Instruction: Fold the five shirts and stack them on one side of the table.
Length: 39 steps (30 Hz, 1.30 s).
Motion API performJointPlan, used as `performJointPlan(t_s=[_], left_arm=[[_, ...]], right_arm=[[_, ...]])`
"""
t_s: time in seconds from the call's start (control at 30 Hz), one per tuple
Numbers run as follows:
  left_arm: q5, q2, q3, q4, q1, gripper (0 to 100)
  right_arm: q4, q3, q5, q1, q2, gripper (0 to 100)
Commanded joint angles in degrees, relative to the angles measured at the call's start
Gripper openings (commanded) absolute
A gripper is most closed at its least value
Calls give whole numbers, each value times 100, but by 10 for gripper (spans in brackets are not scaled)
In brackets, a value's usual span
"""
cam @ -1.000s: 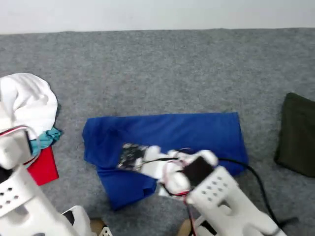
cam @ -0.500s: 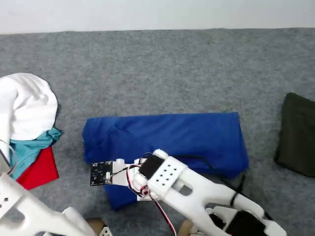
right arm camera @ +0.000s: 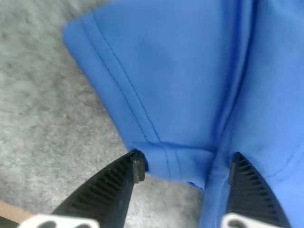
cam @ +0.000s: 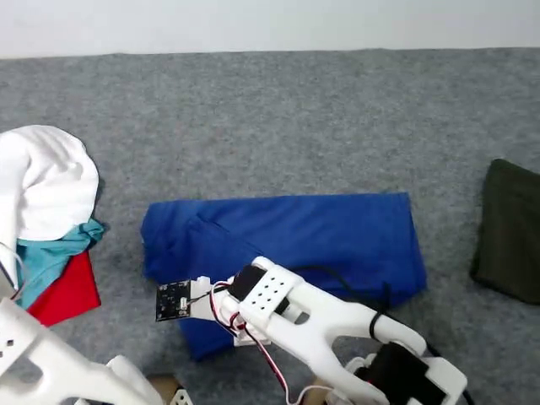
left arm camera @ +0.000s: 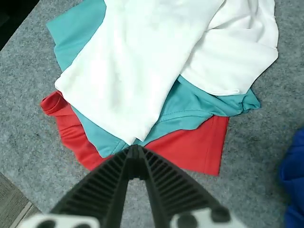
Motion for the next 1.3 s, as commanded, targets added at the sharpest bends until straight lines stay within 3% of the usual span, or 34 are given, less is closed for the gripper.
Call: performJointPlan(t_s=[0.0,0.5,0.73,0.93,1.27], left_arm=[[-44,-53,-13,-123,-9,3],[-53,-97,268,-105,-26,3],[-53,-97,268,-97,-18,3],[-53,-97,268,-79,-9,3],[-53,-97,277,-70,9,3]], right_arm=[[-127,-176,70,-22,127,277],[-110,-782,70,655,277,10],[251,-1556,88,971,295,13],[-22,-1987,88,1420,435,13],[-119,-3174,26,2281,1877,13]])
